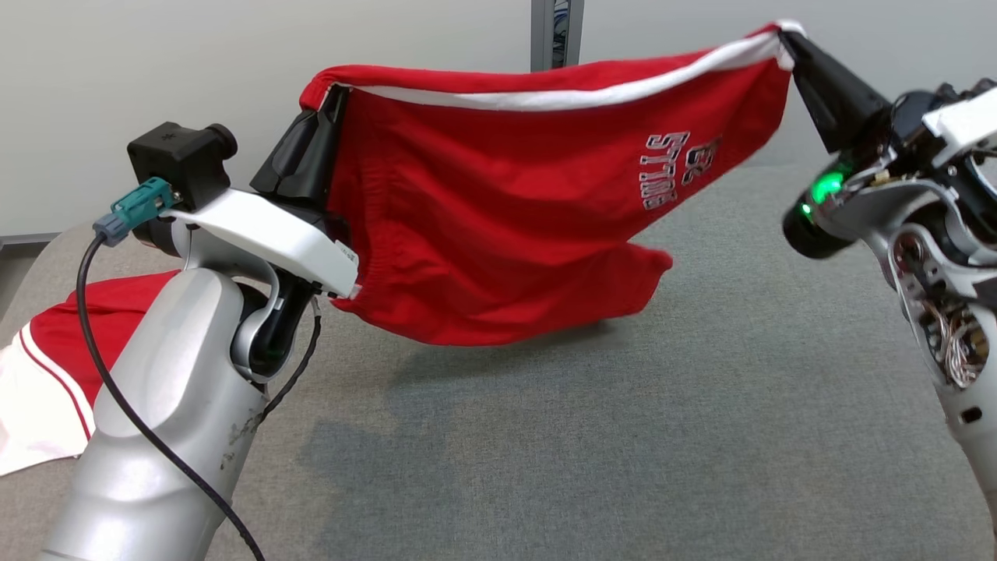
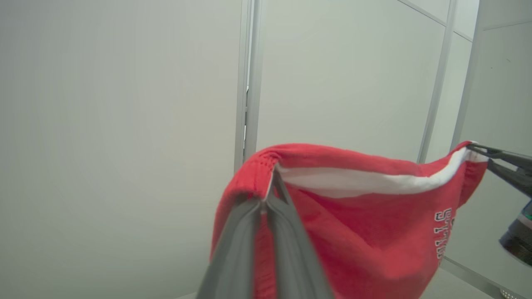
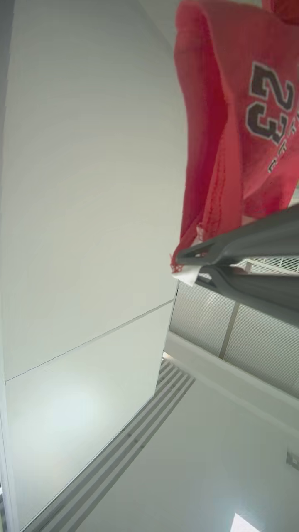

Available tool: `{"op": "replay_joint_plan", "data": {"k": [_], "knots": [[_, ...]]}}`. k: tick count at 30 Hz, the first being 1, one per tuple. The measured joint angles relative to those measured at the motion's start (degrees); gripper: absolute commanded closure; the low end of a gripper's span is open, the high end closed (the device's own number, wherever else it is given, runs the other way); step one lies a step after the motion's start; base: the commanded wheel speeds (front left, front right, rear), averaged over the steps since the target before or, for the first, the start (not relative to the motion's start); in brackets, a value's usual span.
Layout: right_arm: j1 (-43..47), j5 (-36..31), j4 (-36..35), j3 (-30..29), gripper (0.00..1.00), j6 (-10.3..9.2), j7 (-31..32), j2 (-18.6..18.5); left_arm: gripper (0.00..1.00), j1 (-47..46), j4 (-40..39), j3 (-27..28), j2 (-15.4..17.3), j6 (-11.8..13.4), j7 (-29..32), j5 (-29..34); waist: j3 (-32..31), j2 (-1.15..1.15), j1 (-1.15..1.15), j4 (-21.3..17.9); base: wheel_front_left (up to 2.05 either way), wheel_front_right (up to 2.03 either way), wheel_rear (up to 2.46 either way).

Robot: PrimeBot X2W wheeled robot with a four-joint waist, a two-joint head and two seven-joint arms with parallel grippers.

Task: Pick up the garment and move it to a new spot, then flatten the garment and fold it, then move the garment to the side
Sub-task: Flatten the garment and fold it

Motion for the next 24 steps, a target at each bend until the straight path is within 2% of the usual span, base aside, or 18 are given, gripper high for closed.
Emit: {"op": "replay_joint_plan", "data": {"k": [4, 8, 12, 18, 24], "knots": [[-3.3, 8.9, 1.8, 2.7, 1.0, 0.0, -1.7, 0.2, 1.0, 0.4, 0.2, -0.2, 0.1, 0.0, -0.3, -0.1, 0.0, 0.0, 0.0, -0.1, 0.0, 0.0, 0.0], [-5.5, 7.4, 3.8, 10.2, 1.0, -0.01, -7.6, -2.8, 1.0, 0.5, 0.4, -0.5, 0.3, 0.0, -0.6, -0.1, 0.2, 0.0, 0.0, -0.1, 0.0, 0.0, 0.0], [-8.0, 6.4, 2.7, 13.9, 1.0, 0.0, -13.1, -4.7, 1.0, 0.5, 0.5, -0.7, 0.2, 0.0, -0.9, -0.1, 0.5, 0.0, 0.0, -0.1, 0.0, 0.0, 0.0], [-10.3, 9.0, -0.1, 16.8, 1.0, 0.0, -19.0, -6.8, 1.0, -1.0, 0.3, -0.3, 0.3, 0.4, -1.9, -0.1, 1.0, 0.0, 0.0, -0.1, 0.0, 0.0, 0.0], [-12.4, 16.0, -4.1, 17.4, 1.0, 0.0, -21.3, -7.2, 1.0, -3.0, 0.2, -0.1, 0.2, 0.8, -2.4, 0.1, 1.0, 0.0, 0.0, -0.3, 0.0, 0.0, 0.0]]}}
